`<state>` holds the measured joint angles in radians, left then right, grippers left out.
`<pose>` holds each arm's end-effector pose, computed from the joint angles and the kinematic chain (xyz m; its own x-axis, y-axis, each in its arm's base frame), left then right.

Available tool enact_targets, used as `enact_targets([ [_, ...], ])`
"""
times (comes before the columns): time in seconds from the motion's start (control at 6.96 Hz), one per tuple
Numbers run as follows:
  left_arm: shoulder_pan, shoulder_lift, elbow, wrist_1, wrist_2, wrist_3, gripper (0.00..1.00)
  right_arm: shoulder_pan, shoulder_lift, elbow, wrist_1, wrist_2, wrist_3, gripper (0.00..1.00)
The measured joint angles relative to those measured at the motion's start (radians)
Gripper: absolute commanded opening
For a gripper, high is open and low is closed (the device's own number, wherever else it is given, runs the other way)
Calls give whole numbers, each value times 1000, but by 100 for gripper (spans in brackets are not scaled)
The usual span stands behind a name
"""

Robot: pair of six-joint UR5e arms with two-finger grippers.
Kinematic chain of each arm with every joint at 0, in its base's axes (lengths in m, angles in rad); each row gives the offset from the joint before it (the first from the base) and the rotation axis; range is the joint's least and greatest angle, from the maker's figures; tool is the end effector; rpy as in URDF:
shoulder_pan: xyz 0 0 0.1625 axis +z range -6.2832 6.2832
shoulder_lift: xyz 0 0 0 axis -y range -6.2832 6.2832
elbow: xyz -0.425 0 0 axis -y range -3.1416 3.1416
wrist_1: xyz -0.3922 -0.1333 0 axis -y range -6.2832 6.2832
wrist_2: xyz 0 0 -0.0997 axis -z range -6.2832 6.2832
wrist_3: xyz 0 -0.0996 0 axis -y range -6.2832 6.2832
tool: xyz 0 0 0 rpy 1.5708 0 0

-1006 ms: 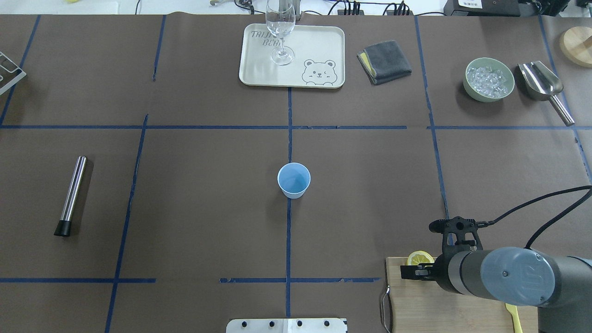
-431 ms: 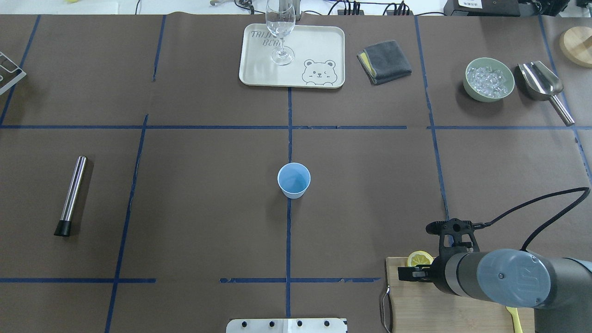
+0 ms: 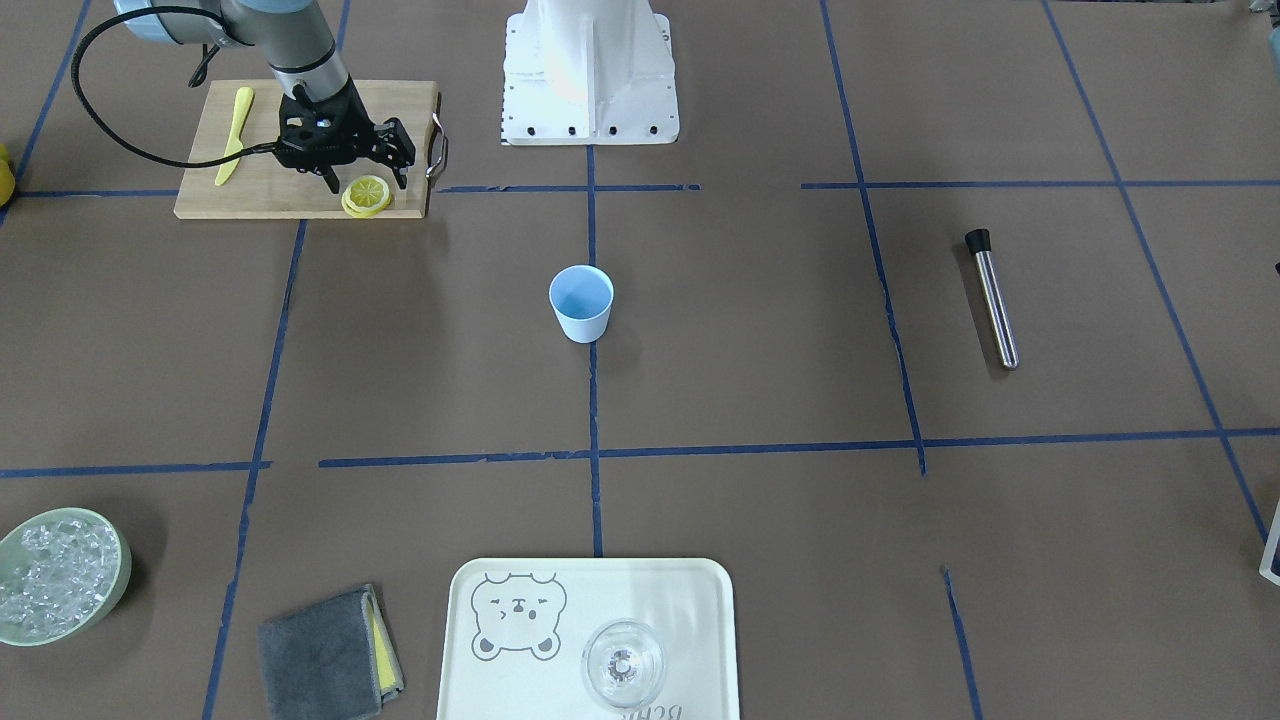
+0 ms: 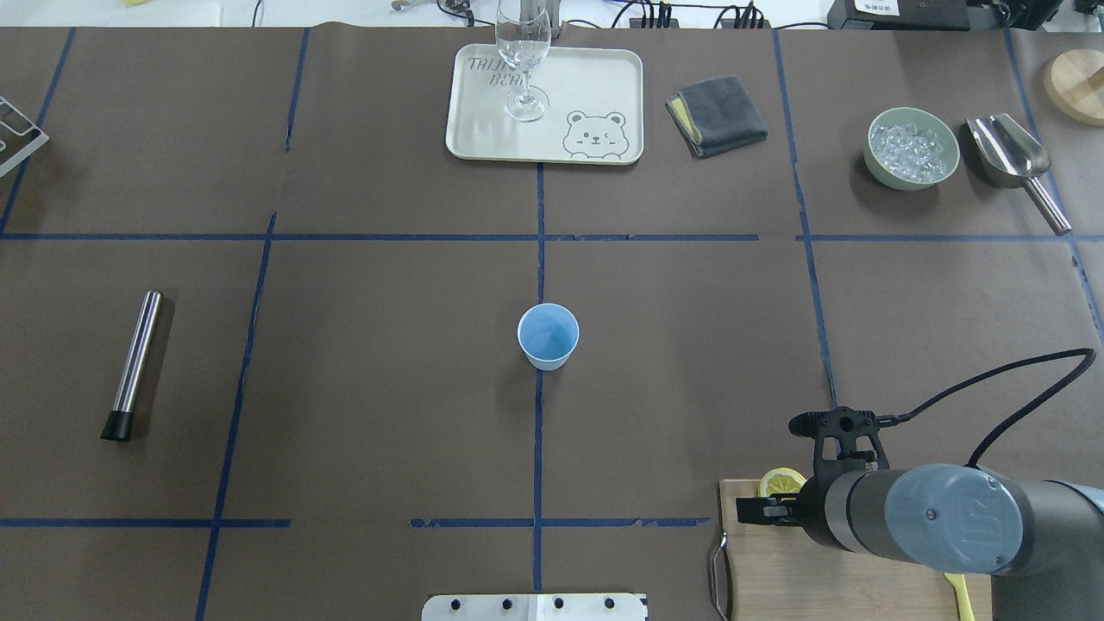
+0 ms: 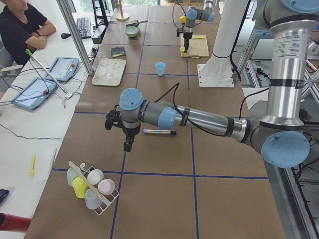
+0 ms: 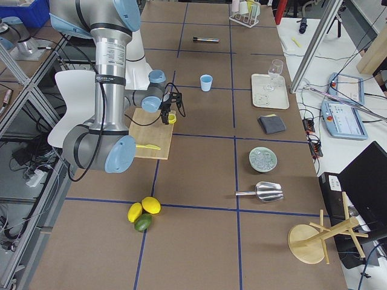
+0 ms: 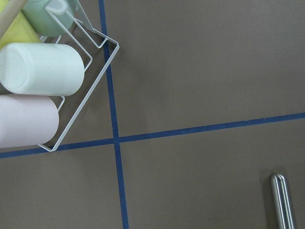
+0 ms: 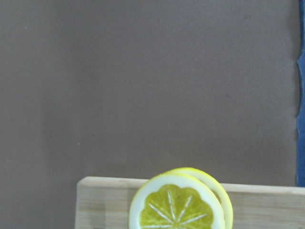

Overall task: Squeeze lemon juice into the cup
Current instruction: 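Close the right gripper on the top lemon slice and lift it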

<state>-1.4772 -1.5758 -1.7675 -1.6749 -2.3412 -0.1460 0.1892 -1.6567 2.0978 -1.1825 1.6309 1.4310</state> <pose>-0.0166 -0.5067 0.5471 0.7005 0.1348 -0.7008 0.0129 0.9795 0.2012 -0.4267 -0.2113 0.4121 0.6769 -0.0120 0.7360 -0.0504 0.9968 0.0626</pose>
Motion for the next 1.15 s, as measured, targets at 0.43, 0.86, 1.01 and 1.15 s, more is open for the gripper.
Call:
enact_targets([
  [0.43,0,0,-2,0,-1,-1,100,5,0,-2,-1,3,-1,65],
  [0.86,0,0,-2,0,-2,-4,100,12,-5,0,-1,9,-1,48],
  [1.01,0,0,-2,0,-2,-4,100,14,-6,2,-1,10,-1,47],
  [1.15,0,0,-2,0,-2,-4,100,16,-7,4,-1,11,-1,47],
])
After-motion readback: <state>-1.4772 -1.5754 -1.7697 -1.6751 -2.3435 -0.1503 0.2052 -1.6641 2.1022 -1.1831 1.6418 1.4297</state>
